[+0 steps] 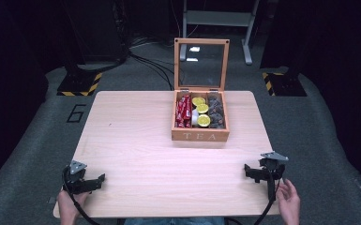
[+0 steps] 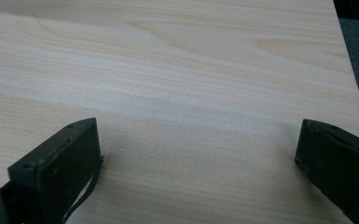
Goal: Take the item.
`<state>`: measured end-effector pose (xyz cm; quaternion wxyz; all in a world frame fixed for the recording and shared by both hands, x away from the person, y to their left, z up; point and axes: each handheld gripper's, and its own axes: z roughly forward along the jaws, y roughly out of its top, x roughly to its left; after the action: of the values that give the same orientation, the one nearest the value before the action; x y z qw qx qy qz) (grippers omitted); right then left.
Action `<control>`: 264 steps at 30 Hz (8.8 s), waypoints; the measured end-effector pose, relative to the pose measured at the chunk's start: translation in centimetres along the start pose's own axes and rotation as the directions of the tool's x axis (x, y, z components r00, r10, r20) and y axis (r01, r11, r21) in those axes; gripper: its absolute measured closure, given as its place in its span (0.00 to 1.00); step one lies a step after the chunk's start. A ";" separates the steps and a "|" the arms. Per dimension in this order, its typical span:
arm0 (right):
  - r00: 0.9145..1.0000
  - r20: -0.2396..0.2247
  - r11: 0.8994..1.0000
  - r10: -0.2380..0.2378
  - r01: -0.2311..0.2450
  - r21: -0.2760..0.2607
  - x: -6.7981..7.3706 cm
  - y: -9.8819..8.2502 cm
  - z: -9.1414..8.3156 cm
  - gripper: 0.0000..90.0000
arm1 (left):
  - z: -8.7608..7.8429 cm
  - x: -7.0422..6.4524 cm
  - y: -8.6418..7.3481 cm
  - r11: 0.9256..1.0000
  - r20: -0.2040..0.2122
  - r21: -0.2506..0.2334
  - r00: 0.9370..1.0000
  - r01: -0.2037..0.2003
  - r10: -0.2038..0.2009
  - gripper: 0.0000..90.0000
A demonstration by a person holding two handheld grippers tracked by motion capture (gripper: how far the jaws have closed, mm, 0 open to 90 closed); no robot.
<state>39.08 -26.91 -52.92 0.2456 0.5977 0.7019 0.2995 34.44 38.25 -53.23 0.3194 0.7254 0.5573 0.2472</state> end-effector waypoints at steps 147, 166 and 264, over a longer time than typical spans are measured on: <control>0.998 -0.043 0.999 -0.053 0.053 -0.005 -0.3 0.1 0.1 0.00 | 12.0 -23.8 27.2 0.926 0.397 -0.132 0.837 -0.353 0.376 0.10; 0.998 -0.043 0.999 -0.053 0.053 -0.005 -0.3 0.1 0.1 0.00 | 13.7 -26.8 28.6 0.919 0.397 -0.112 0.831 -0.378 0.390 0.10; 0.998 -0.038 0.999 -0.049 0.049 -0.013 -0.4 0.1 0.1 0.02 | 12.0 -27.0 28.3 0.874 0.352 -0.168 0.800 -0.456 0.485 0.60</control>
<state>39.25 -27.25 -52.94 0.2431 0.5729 0.7191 0.3091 54.53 4.97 -40.49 0.3777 0.8624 0.2767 0.1926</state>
